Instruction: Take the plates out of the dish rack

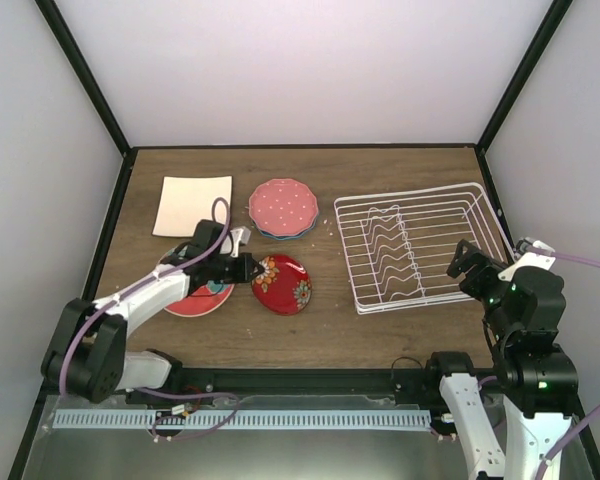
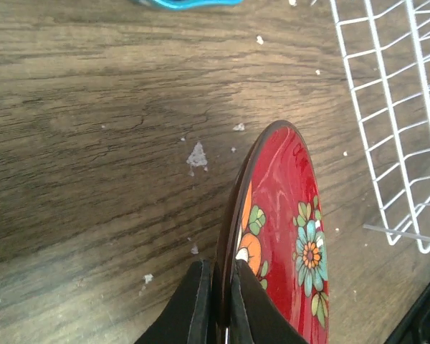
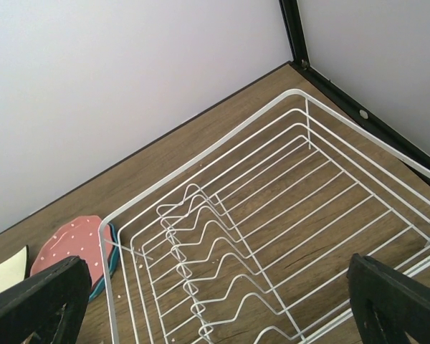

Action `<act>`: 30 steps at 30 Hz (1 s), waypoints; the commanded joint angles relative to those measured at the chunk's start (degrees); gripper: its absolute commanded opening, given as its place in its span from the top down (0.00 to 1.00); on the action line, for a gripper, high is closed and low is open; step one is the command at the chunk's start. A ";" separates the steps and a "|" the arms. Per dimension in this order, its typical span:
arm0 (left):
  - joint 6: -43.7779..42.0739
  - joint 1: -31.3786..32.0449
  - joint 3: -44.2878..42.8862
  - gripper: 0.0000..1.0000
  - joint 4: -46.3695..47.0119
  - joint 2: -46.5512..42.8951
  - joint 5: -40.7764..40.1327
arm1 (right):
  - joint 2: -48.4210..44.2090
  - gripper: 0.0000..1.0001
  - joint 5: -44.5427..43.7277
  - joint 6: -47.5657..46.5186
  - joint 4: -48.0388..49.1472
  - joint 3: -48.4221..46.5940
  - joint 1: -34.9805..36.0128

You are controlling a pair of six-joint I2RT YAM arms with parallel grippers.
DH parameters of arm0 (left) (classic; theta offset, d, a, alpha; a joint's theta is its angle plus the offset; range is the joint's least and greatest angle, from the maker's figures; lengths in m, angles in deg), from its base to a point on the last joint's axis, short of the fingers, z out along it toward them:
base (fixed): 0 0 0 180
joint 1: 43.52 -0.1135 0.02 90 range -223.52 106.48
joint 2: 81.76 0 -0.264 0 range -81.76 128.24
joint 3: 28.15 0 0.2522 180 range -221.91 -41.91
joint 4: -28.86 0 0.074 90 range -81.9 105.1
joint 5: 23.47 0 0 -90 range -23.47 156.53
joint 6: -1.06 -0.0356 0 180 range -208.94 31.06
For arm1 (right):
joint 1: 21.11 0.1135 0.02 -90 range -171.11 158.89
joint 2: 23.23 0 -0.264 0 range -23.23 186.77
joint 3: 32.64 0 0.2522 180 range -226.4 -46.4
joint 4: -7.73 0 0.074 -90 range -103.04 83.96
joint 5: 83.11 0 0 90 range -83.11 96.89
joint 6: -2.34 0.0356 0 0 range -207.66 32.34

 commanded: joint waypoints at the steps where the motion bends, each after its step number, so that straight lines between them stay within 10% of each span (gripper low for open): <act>1: 0.28 0.42 -0.58 0.96 7.34 4.14 0.28 | 0.22 0.00 -1.03 -0.04 -0.50 -2.63 0.64; 7: 0.26 0.91 -2.56 0.92 7.07 10.25 0.71 | 0.12 0.00 -2.98 -0.83 -2.42 -4.42 0.62; 30: -1.74 1.45 -2.95 0.12 3.99 10.73 -6.48 | 1.52 0.00 -1.34 -1.59 -1.85 -2.78 0.64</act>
